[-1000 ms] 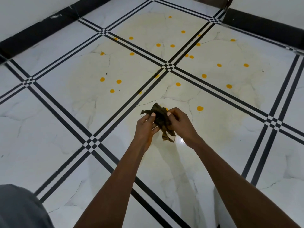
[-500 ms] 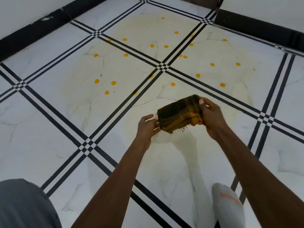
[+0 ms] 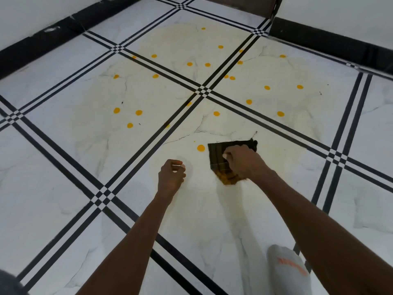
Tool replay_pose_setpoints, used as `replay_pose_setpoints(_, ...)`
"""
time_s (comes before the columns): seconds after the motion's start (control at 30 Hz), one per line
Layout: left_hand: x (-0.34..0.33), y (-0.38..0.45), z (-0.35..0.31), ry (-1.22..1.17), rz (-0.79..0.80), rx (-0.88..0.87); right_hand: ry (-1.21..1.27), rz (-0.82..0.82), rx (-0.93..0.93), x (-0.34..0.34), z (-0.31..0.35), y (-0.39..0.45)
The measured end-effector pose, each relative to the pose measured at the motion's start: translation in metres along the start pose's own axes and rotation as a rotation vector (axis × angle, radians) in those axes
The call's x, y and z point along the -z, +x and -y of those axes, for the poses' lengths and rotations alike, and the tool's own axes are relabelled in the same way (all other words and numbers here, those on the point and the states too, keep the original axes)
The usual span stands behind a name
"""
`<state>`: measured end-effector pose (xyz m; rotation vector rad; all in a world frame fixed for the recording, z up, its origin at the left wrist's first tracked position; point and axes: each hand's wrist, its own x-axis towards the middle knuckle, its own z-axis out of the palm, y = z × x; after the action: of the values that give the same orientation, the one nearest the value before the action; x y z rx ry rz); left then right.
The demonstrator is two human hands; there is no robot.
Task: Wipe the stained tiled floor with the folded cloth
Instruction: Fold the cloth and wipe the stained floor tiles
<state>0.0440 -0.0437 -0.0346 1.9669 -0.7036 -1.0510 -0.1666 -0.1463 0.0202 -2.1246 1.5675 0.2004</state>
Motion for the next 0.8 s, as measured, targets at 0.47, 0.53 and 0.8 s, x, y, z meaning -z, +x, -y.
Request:
replay_pose_setpoints(0.47, 0.015, 0.076, 0.048, 0.784, -0.243, -0.423, -0.347, -0.256, 0.156, -0.098, -0.064, 0.051)
replay_pose_setpoints(0.53, 0.015, 0.077, 0.048, 0.829, -0.212, -0.404, -0.382, -0.250, 0.163, -0.094, -0.068, 0.055)
replay_pose_setpoints(0.8, 0.023, 0.066, 0.017, 0.833, -0.049, -0.195, -0.241, -0.152, 0.202, -0.084, -0.067, 0.062)
